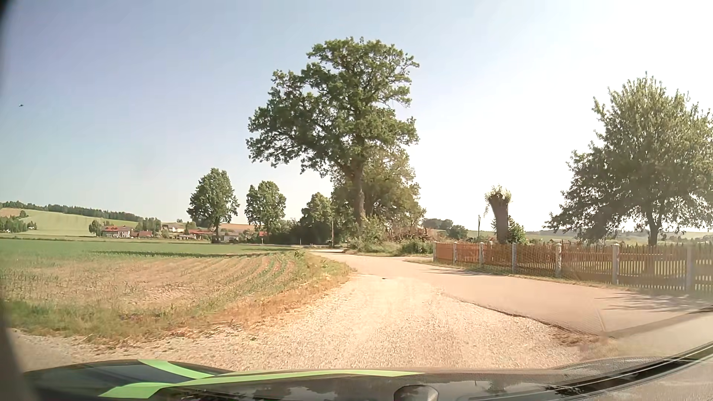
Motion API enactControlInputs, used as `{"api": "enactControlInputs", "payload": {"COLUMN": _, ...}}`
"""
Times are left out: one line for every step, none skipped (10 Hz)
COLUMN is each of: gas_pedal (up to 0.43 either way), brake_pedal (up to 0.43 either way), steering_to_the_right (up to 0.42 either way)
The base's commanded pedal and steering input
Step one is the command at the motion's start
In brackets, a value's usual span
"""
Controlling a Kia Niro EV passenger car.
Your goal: Follow the waypoints while adhering to traffic rules and regulations
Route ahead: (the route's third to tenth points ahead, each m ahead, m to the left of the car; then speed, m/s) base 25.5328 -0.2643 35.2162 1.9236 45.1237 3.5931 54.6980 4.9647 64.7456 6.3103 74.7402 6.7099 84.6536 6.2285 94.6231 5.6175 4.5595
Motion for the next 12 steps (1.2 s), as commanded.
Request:
{"api": "enactControlInputs", "payload": {"gas_pedal": 0.138, "brake_pedal": 0.000, "steering_to_the_right": 0.035}}
{"api": "enactControlInputs", "payload": {"gas_pedal": 0.138, "brake_pedal": 0.000, "steering_to_the_right": 0.033}}
{"api": "enactControlInputs", "payload": {"gas_pedal": 0.138, "brake_pedal": 0.000, "steering_to_the_right": 0.034}}
{"api": "enactControlInputs", "payload": {"gas_pedal": 0.138, "brake_pedal": 0.000, "steering_to_the_right": 0.034}}
{"api": "enactControlInputs", "payload": {"gas_pedal": 0.138, "brake_pedal": 0.000, "steering_to_the_right": 0.034}}
{"api": "enactControlInputs", "payload": {"gas_pedal": 0.138, "brake_pedal": 0.000, "steering_to_the_right": 0.034}}
{"api": "enactControlInputs", "payload": {"gas_pedal": 0.138, "brake_pedal": 0.000, "steering_to_the_right": 0.039}}
{"api": "enactControlInputs", "payload": {"gas_pedal": 0.138, "brake_pedal": 0.000, "steering_to_the_right": 0.043}}
{"api": "enactControlInputs", "payload": {"gas_pedal": 0.138, "brake_pedal": 0.000, "steering_to_the_right": 0.050}}
{"api": "enactControlInputs", "payload": {"gas_pedal": 0.138, "brake_pedal": 0.000, "steering_to_the_right": 0.056}}
{"api": "enactControlInputs", "payload": {"gas_pedal": 0.138, "brake_pedal": 0.000, "steering_to_the_right": 0.060}}
{"api": "enactControlInputs", "payload": {"gas_pedal": 0.138, "brake_pedal": 0.000, "steering_to_the_right": 0.061}}
